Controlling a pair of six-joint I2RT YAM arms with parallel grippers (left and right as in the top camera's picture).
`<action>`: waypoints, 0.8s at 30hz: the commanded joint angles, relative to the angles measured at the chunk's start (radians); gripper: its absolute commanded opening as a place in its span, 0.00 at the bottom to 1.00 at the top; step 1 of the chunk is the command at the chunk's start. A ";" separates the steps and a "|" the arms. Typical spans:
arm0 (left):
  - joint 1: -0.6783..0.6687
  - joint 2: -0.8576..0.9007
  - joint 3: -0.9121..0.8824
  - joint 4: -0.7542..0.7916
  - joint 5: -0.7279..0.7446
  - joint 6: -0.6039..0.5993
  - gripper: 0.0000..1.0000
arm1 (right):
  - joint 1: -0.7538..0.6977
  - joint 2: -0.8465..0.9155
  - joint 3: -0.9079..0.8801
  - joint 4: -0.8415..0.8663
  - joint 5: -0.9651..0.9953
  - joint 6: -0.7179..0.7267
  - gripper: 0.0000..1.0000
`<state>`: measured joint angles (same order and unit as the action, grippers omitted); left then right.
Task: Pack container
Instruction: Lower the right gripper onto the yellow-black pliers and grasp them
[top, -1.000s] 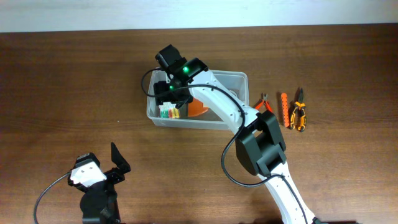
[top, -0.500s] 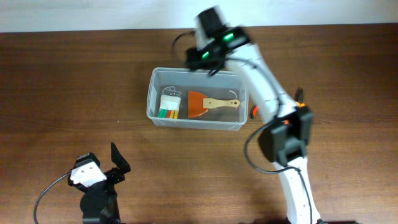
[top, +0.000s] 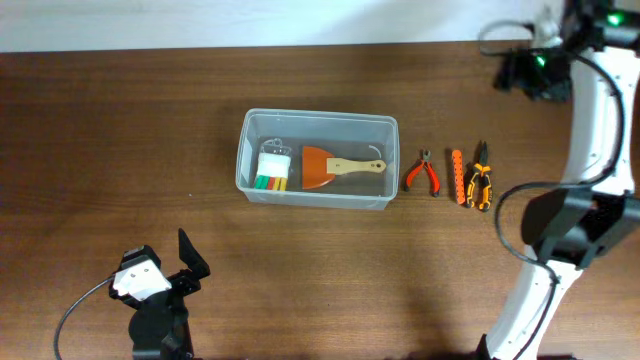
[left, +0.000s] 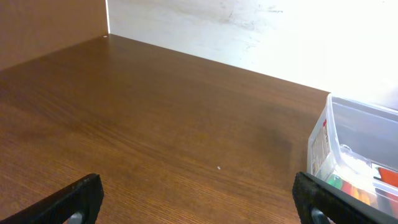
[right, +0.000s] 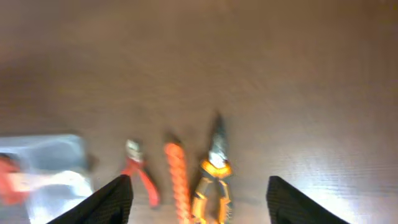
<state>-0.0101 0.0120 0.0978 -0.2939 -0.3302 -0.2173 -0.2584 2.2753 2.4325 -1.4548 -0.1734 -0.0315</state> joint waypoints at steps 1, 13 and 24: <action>-0.004 -0.007 -0.005 0.002 -0.007 0.009 0.99 | -0.013 0.022 -0.159 0.023 0.010 -0.066 0.66; -0.004 -0.007 -0.005 0.002 -0.007 0.009 0.99 | 0.007 0.022 -0.435 0.084 0.055 -0.070 0.63; -0.004 -0.007 -0.005 0.002 -0.007 0.009 0.99 | -0.011 0.022 -0.436 0.021 0.086 -0.096 0.58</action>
<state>-0.0101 0.0120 0.0978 -0.2939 -0.3302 -0.2173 -0.2569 2.2955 2.0006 -1.4216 -0.1139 -0.1143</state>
